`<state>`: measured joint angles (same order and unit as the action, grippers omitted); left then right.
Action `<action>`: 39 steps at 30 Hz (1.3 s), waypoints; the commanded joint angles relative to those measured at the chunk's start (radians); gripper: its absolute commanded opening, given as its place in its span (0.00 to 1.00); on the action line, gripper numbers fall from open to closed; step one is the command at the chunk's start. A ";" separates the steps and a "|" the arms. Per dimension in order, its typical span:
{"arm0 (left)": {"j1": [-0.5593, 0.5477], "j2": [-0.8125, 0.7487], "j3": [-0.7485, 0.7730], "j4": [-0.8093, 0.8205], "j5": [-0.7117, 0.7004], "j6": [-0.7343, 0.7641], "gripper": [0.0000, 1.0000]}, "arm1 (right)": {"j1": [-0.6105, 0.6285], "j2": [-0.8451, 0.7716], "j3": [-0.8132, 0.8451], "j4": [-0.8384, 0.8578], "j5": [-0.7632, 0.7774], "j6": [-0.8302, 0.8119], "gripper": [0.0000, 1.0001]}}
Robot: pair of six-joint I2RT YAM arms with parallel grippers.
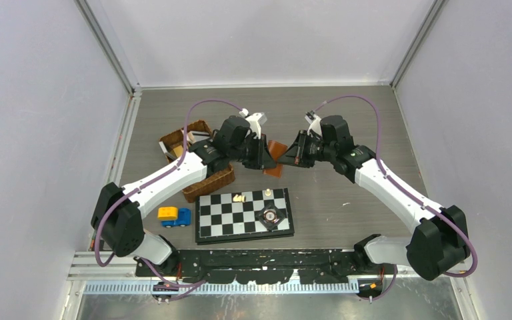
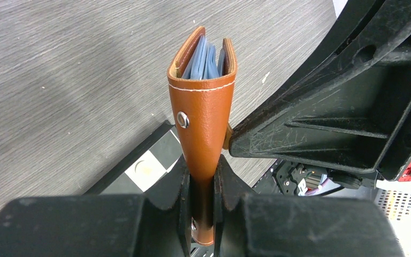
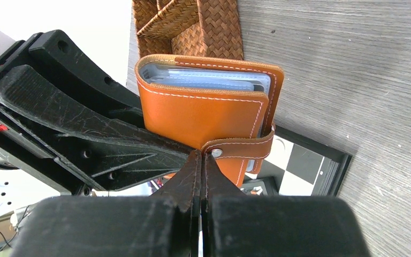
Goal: Put the credit cards into the card holder
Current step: Close the card holder.
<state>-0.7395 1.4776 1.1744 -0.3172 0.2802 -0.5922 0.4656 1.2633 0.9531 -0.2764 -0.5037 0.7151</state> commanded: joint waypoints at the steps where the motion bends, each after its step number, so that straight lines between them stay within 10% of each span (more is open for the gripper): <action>1: -0.008 -0.016 0.024 0.045 0.027 0.020 0.00 | 0.006 -0.005 -0.013 0.074 -0.014 0.025 0.00; 39: -0.011 -0.057 -0.034 0.178 0.117 0.002 0.00 | 0.007 0.019 -0.065 0.110 0.022 0.038 0.01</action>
<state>-0.7372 1.4769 1.1313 -0.2764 0.3080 -0.5686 0.4656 1.2640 0.9009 -0.2230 -0.5037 0.7555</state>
